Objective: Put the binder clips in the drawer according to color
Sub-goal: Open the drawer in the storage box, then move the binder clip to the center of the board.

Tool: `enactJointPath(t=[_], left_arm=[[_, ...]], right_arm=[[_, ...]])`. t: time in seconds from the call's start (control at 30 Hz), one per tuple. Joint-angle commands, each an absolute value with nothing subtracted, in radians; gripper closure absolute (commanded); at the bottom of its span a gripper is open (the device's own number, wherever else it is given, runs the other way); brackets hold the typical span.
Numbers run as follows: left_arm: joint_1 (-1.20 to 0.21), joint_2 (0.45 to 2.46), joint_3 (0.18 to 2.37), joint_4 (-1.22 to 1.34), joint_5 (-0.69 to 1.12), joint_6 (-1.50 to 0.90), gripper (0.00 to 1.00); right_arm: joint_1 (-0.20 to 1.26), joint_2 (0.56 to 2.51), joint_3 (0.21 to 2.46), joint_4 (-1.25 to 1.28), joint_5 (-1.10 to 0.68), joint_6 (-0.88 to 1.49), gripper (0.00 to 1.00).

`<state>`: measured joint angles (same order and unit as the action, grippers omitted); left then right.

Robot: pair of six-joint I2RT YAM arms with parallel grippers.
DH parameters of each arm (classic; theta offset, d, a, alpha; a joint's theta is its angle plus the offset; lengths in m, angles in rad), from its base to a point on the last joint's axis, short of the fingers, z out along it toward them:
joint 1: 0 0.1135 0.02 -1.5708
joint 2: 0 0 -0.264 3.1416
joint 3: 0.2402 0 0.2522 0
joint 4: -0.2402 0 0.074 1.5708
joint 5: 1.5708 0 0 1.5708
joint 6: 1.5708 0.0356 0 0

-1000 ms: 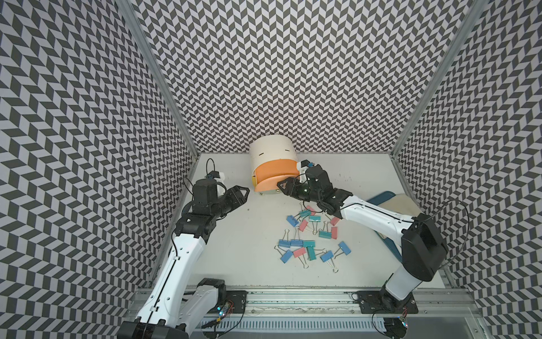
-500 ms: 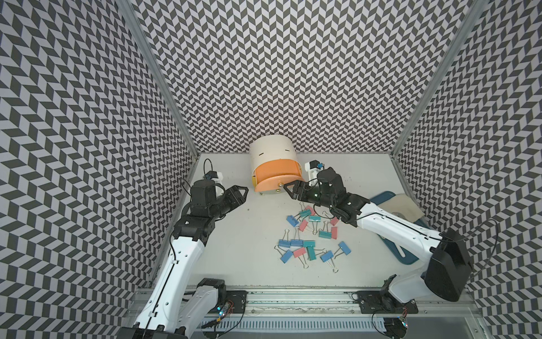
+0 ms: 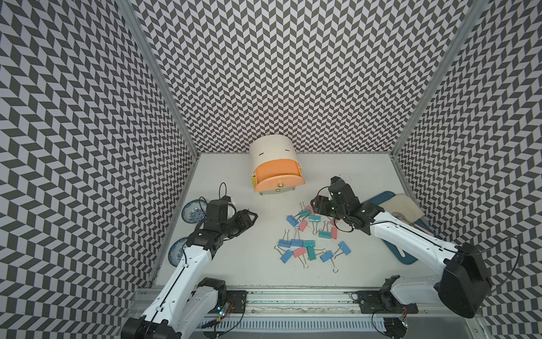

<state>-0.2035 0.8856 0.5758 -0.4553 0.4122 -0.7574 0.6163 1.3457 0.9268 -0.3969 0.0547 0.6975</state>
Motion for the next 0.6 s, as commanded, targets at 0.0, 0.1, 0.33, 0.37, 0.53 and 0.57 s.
enactJointPath(t=[0.0, 0.1, 0.33, 0.37, 0.53, 0.57], left_arm=[[-0.244, 0.865, 0.535, -0.367, 0.438, -0.804, 0.40], [-0.265, 0.861, 0.500, -0.359, 0.441, -0.807, 0.40], [-0.289, 0.866, 0.446, -0.309, 0.449, -0.835, 0.40], [-0.295, 0.872, 0.446, -0.304, 0.447, -0.838, 0.40], [-0.319, 0.911, 0.468, -0.287, 0.444, -0.833, 0.40], [-0.323, 0.916, 0.476, -0.288, 0.444, -0.830, 0.40]], right_arm=[[0.564, 1.303, 0.865, -0.461, 0.033, 0.705, 0.34], [0.533, 1.279, 0.805, -0.474, 0.018, 0.706, 0.36], [0.514, 1.236, 0.721, -0.502, 0.029, 0.745, 0.35], [0.514, 1.232, 0.715, -0.503, 0.033, 0.748, 0.35], [0.505, 1.239, 0.707, -0.492, 0.059, 0.751, 0.35], [0.501, 1.249, 0.711, -0.490, 0.064, 0.742, 0.35]])
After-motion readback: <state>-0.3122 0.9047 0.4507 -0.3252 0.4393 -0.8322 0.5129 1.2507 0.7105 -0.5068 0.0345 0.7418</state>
